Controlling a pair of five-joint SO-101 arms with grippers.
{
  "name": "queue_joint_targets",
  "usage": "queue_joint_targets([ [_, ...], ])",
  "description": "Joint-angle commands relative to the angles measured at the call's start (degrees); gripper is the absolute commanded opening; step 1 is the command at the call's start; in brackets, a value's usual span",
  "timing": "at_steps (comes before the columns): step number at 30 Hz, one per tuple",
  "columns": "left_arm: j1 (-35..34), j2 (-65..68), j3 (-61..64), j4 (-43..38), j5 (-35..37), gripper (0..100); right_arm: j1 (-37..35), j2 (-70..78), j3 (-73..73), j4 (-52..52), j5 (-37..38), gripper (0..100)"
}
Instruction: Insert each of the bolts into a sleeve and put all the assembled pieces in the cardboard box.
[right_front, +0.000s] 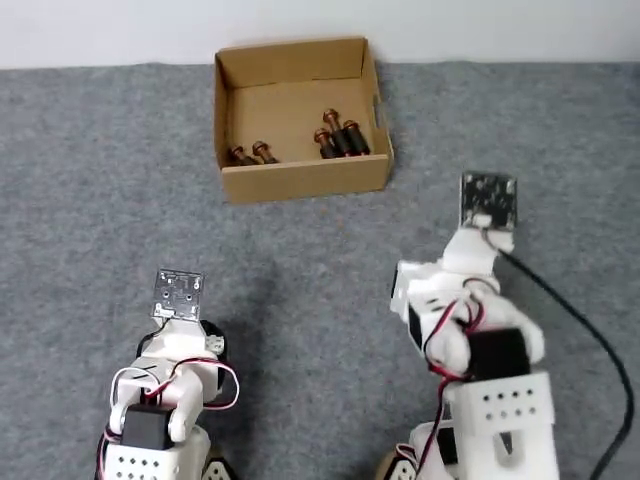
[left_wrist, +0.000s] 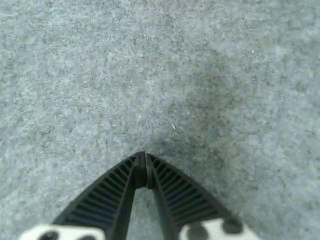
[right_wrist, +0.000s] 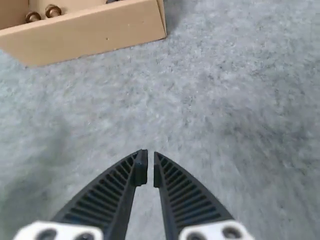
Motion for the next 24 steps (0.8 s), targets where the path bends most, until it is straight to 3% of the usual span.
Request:
queue_joint_targets([
  [1, -0.3, -0.4, -0.3, 0.3, -0.2, 1, 1.4, -6.0, 9.7, -7.3, 2.6, 0.8],
  [8, -0.3, -0.4, -0.3, 0.3, -0.2, 1, 6.4, -18.2, 29.1, -17.5, 9.6, 0.8],
  [15, -0.3, -0.4, -0.3, 0.3, -0.2, 1, 7.4, -31.5, 42.8, -19.2, 12.6, 0.8],
  [24, -0.3, -0.4, -0.3, 0.3, -0.2, 1, 7.8, -42.4, 44.2, -6.8, 12.7, 0.8],
])
